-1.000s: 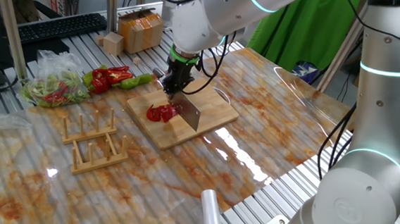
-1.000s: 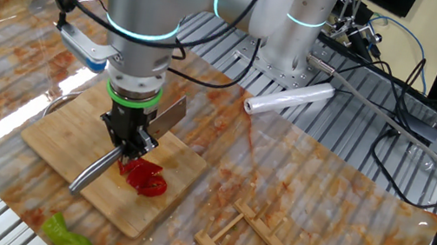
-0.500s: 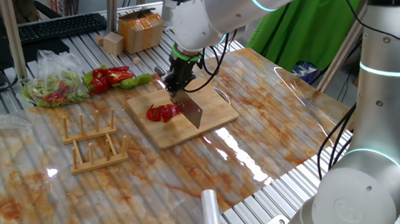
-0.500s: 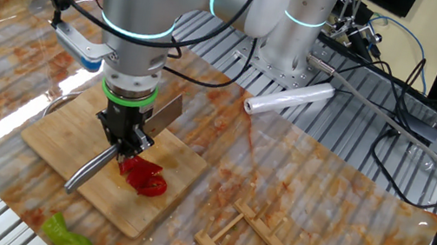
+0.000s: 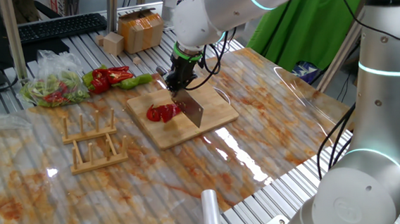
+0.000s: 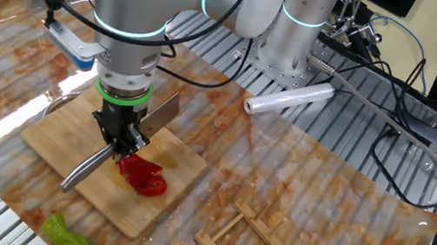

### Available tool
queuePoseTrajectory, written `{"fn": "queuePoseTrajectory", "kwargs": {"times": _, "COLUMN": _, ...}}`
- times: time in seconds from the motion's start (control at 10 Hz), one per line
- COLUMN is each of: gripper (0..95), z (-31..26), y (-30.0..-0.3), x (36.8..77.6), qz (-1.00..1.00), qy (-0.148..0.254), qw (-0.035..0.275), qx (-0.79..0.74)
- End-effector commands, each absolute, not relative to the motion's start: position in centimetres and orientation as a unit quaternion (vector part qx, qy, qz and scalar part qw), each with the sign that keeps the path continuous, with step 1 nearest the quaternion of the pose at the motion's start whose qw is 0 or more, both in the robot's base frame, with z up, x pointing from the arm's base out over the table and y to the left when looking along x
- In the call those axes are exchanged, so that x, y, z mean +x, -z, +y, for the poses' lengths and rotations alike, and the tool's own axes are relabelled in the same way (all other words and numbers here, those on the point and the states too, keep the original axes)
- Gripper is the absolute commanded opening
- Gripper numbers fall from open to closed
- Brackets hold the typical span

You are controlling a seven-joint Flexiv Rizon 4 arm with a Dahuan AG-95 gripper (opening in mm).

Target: Chop the chili peppers

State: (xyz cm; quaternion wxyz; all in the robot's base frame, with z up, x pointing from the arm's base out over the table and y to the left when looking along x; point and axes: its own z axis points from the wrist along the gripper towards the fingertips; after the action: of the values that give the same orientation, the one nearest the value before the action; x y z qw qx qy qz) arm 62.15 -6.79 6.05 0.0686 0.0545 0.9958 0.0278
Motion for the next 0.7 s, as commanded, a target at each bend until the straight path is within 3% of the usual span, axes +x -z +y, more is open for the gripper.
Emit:
{"fn": "queuePoseTrajectory", "kwargs": {"times": 0.1, "gripper": 0.0, "z": -6.9, "y": -6.1, "x": 62.0, "qz": 0.996, "qy": -0.027, "qw": 0.069, "qx": 0.056}}
{"fn": "queuePoseTrajectory", "kwargs": {"times": 0.7, "gripper": 0.0, "z": -6.4, "y": -2.3, "x": 62.6, "qz": 0.994, "qy": -0.034, "qw": 0.082, "qx": 0.056}}
